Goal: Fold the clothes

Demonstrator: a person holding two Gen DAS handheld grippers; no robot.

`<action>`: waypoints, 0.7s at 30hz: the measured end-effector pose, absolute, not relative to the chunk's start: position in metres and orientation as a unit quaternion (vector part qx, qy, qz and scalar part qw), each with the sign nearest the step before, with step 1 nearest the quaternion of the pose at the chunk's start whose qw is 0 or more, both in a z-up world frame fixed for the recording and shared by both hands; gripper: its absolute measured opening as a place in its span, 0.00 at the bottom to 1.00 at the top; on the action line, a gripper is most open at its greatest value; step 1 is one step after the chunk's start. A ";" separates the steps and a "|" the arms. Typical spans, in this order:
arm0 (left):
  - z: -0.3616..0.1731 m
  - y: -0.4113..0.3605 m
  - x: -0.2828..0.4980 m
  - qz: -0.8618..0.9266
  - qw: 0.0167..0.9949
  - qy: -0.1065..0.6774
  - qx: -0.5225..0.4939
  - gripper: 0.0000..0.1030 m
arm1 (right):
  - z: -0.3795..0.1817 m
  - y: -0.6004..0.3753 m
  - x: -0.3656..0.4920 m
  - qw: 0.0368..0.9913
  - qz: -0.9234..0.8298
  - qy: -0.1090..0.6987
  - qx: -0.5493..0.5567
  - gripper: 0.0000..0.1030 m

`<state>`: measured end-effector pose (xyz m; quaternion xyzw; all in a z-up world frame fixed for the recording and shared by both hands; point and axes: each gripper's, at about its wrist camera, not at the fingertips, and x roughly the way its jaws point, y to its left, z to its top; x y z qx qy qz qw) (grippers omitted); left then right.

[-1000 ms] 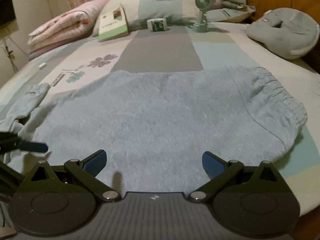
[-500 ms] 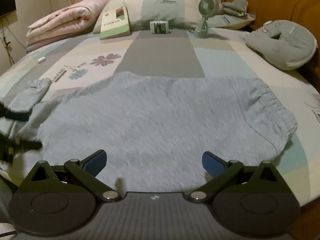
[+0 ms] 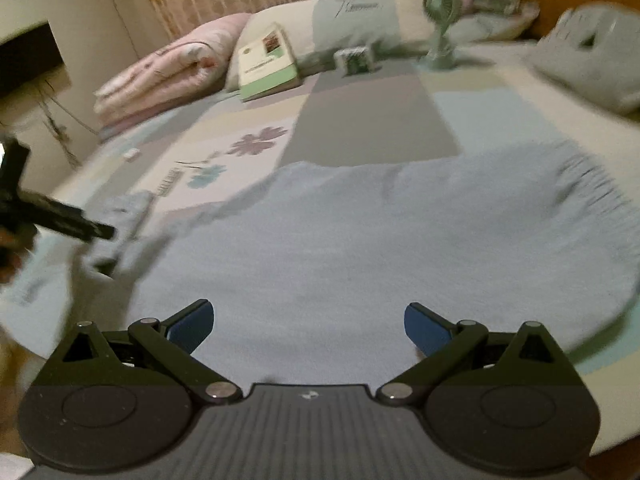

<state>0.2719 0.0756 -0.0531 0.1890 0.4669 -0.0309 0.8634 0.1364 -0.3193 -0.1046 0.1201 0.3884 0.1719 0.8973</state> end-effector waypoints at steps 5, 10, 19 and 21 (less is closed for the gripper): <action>-0.044 0.100 0.246 -0.054 0.868 0.455 0.189 0.86 | -0.101 -0.294 0.167 0.857 0.251 0.413 0.176 1.00; -0.034 0.145 0.216 -0.098 0.876 0.445 0.160 0.86 | -0.086 -0.231 0.207 0.817 0.331 0.434 0.186 1.00; -0.041 0.225 0.179 -0.111 0.875 0.447 0.151 0.88 | -0.105 -0.096 0.312 0.730 0.414 0.490 0.238 1.00; -0.046 0.237 0.174 -0.113 0.877 0.446 0.141 0.88 | -0.122 -0.075 0.331 0.720 0.403 0.510 0.241 1.00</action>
